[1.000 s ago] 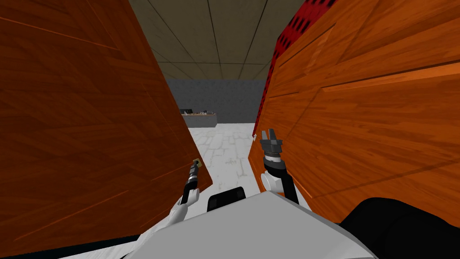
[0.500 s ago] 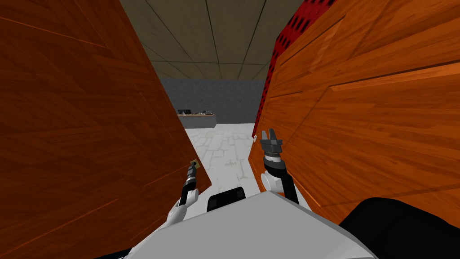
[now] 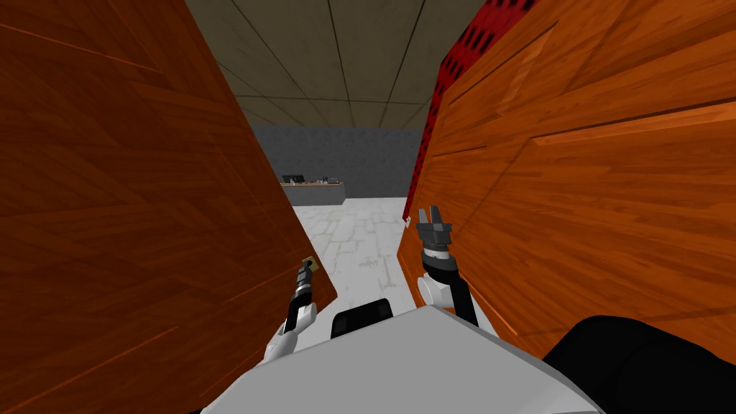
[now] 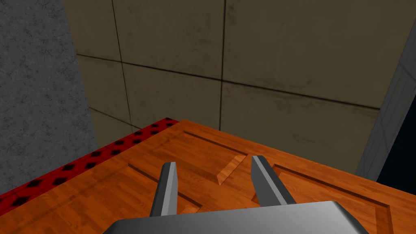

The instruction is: Push the door open

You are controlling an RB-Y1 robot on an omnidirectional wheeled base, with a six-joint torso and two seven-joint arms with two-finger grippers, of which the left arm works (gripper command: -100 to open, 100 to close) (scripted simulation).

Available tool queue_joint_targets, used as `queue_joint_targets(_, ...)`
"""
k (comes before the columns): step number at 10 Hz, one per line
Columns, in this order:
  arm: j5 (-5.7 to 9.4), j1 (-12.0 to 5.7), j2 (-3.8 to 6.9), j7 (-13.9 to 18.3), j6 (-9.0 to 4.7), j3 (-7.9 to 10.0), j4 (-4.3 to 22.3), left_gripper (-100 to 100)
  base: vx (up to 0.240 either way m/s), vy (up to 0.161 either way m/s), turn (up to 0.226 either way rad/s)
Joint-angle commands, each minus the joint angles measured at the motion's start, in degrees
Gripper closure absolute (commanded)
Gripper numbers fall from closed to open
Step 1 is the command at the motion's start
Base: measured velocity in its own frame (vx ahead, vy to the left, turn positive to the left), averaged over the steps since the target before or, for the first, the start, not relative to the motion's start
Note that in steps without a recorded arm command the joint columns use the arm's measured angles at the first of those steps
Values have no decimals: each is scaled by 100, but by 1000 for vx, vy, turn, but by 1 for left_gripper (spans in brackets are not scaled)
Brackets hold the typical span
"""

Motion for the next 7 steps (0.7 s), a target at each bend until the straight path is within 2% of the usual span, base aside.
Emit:
queue_joint_targets(1, 80, 64, 83, -55, 32, 112, -200, 100, 112, 2, -29)
queue_joint_targets(2, 177, 99, 83, -134, 42, 210, -251, 100, 120, -15, -29)
queue_joint_targets(4, 177, 99, 83, -134, 42, 210, -176, 100, 89, 10, -8)
queue_joint_targets(5, 227, 117, 81, -174, 47, 260, -277, 100, 54, 8, -26)
queue_joint_targets(7, 427, 188, 70, -334, 68, 461, -382, 100, 132, 7, -54)
